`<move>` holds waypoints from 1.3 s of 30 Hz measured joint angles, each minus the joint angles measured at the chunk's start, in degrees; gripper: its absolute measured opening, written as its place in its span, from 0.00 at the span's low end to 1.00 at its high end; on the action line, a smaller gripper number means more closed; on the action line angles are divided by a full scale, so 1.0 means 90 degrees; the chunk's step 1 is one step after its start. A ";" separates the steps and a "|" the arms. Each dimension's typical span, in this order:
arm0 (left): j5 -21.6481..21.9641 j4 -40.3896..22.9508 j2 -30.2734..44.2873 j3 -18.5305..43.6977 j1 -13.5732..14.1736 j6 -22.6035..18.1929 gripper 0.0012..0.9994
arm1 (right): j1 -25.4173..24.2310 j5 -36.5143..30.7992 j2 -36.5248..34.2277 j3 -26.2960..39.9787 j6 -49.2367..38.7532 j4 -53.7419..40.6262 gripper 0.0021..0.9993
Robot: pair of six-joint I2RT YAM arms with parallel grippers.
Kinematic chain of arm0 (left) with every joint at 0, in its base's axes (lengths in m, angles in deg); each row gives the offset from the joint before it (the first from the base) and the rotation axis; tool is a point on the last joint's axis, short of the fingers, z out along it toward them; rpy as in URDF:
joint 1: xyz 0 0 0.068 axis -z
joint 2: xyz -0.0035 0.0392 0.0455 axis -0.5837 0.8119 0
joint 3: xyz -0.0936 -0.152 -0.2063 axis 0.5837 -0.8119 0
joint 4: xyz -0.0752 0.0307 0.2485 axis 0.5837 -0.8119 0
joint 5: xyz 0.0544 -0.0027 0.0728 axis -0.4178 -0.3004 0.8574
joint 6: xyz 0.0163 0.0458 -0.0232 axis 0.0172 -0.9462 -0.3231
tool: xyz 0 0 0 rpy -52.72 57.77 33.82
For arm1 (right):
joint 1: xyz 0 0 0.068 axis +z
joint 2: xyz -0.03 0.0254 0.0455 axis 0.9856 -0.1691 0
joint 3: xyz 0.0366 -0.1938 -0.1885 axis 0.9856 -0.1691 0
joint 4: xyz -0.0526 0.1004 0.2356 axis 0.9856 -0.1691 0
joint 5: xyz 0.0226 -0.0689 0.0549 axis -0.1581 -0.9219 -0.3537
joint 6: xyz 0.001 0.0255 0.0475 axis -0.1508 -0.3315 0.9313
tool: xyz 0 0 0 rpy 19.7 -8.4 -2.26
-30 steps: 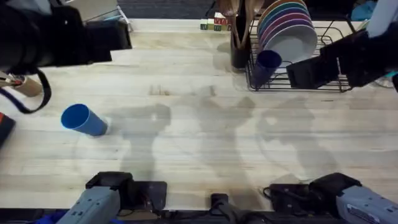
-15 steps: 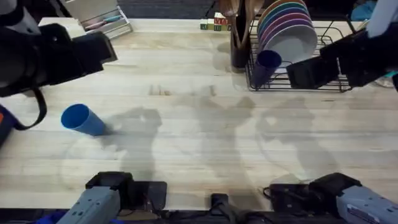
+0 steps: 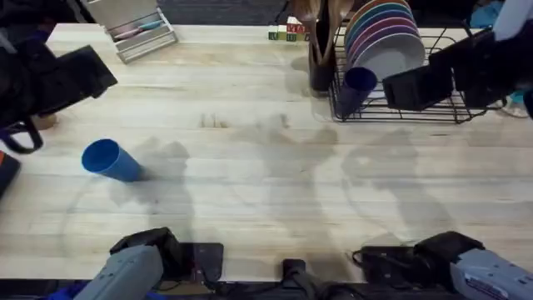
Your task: Pick up the cup on the table and put them onto the rack.
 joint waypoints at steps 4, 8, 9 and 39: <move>-0.0132 -0.0223 0.0279 0.0000 -0.0014 0.0005 0.99 | -0.0002 -0.0074 0.0001 0.0000 0.0000 -0.0002 0.99; -0.0169 -0.0339 0.0367 0.0000 -0.0014 0.0005 0.99 | -0.0001 -0.0240 0.0000 0.0001 0.0000 -0.0005 0.99; -0.0172 -0.0188 0.0359 -0.0059 -0.0014 0.0005 0.99 | -0.0002 -0.0335 0.0000 0.0000 -0.0001 -0.0002 0.99; -0.0509 0.1958 0.0573 -0.2487 -0.0014 0.0007 0.99 | 0.0000 -0.0386 0.0000 0.0000 0.0000 -0.0001 0.99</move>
